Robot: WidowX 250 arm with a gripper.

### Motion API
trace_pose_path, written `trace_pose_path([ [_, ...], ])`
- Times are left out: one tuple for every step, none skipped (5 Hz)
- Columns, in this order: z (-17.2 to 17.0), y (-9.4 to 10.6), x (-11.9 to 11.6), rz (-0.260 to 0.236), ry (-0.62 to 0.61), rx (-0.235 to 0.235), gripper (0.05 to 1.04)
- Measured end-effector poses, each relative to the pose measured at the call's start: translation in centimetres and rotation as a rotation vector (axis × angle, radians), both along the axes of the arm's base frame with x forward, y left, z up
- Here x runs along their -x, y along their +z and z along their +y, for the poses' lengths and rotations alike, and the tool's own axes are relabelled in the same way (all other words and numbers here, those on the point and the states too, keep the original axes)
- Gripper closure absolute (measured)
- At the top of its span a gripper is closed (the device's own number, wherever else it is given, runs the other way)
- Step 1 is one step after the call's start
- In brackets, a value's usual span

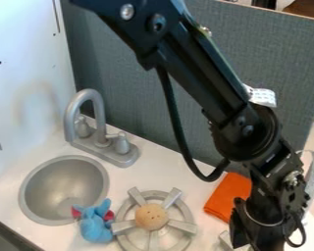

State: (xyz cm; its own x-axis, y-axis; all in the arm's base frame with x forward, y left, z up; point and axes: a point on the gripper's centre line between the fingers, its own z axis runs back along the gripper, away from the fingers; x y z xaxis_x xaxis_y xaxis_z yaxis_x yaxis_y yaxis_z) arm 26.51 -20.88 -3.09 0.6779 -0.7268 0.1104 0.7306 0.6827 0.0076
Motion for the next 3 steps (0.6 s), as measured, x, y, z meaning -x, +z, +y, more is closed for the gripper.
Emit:
trace_pose_path([
  [0.1,0.0,0.0,-0.002,-0.01,-0.01,0.083],
  [-0.2,0.4,-0.7,-0.021,0.001,-0.005,0.083],
  [-0.8,0.9,-1.1,-0.023,-0.031,0.014,0.083],
])
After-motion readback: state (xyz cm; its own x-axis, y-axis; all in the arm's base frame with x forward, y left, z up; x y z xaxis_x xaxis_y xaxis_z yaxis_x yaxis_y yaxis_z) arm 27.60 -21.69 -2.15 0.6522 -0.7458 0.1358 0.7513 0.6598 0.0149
